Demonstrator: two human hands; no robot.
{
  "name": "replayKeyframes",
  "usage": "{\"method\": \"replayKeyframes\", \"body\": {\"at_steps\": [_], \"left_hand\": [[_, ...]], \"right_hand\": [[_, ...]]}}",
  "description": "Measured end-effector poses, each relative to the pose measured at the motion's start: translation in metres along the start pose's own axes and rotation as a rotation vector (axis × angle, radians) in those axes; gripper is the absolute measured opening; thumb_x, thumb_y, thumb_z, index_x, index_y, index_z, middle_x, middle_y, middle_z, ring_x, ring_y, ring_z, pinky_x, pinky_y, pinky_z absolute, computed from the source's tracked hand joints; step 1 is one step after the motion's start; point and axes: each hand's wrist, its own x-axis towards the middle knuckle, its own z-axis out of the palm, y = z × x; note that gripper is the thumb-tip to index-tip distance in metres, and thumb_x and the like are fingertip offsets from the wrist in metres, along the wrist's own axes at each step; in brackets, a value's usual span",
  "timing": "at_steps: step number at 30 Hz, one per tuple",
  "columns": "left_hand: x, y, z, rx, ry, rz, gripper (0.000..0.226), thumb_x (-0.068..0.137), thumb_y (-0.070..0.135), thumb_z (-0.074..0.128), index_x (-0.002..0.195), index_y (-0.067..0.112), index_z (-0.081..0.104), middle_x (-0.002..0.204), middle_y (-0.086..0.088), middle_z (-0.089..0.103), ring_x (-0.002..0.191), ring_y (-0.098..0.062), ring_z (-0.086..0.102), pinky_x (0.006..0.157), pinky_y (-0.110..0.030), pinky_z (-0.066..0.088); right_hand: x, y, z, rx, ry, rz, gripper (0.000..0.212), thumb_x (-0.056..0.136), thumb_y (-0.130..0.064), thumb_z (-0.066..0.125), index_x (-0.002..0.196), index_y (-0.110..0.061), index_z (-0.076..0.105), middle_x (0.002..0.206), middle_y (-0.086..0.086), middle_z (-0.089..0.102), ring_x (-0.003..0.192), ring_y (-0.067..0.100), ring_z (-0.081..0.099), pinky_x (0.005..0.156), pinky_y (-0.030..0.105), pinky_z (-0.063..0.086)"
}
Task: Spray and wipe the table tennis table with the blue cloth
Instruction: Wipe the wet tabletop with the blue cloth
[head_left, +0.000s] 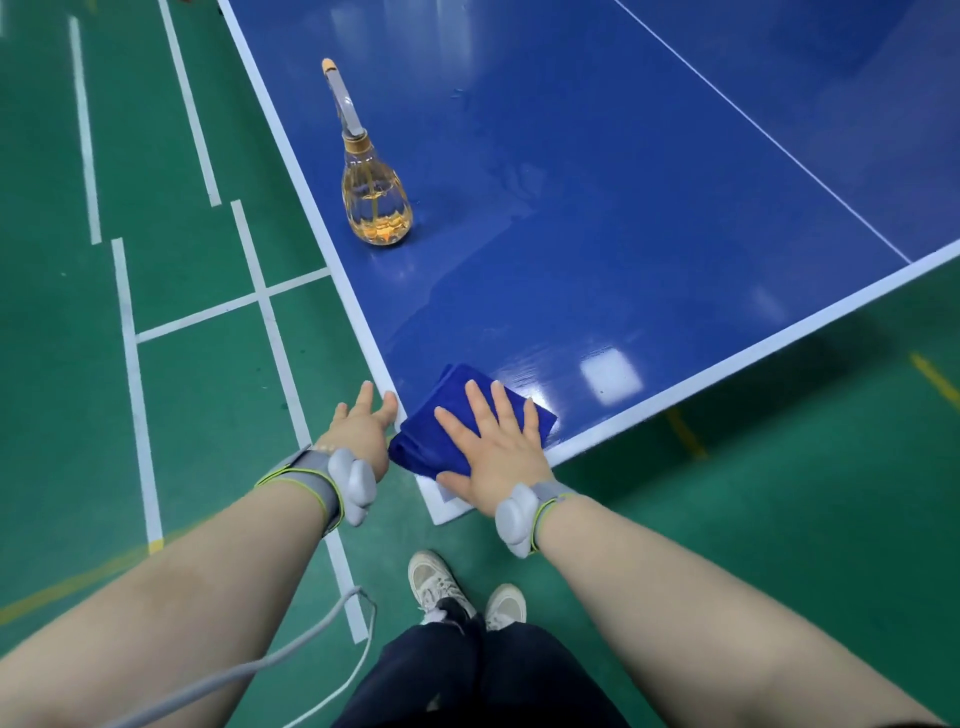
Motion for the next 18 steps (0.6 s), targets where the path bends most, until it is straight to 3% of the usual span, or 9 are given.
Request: {"method": "replayKeyframes", "body": {"at_steps": [9, 13, 18], "left_hand": [[-0.013, 0.007, -0.006, 0.116, -0.078, -0.054, 0.093, 0.086, -0.014, 0.032, 0.149, 0.045, -0.003, 0.16, 0.002, -0.012, 0.147, -0.032, 0.005, 0.106, -0.053, 0.037], [-0.01, 0.007, -0.015, 0.167, -0.113, -0.027, 0.091, 0.088, -0.012, 0.034, 0.149, 0.045, -0.002, 0.16, 0.0, -0.012, 0.145, -0.033, 0.012, 0.106, -0.057, 0.033], [-0.006, -0.003, -0.021, 0.131, -0.15, 0.016, 0.087, 0.089, -0.009, 0.028, 0.148, 0.046, -0.005, 0.16, 0.0, -0.01, 0.141, -0.031, 0.028, 0.105, -0.048, 0.039]], "right_hand": [[-0.001, 0.093, -0.02, 0.056, 0.166, 0.417, 0.078, 0.091, -0.069, 0.038, 0.154, -0.042, 0.0, 0.163, 0.001, -0.018, 0.148, 0.03, -0.021, 0.117, 0.057, -0.008], [0.002, 0.086, -0.018, 0.052, 0.171, 0.47, 0.078, 0.092, -0.069, 0.034, 0.154, -0.04, -0.004, 0.162, 0.006, -0.02, 0.147, 0.034, -0.022, 0.117, 0.059, -0.008], [0.001, 0.044, -0.004, 0.09, 0.185, 0.496, 0.08, 0.092, -0.069, 0.034, 0.154, -0.038, -0.007, 0.161, 0.009, -0.022, 0.146, 0.038, -0.023, 0.115, 0.062, -0.008]]}}
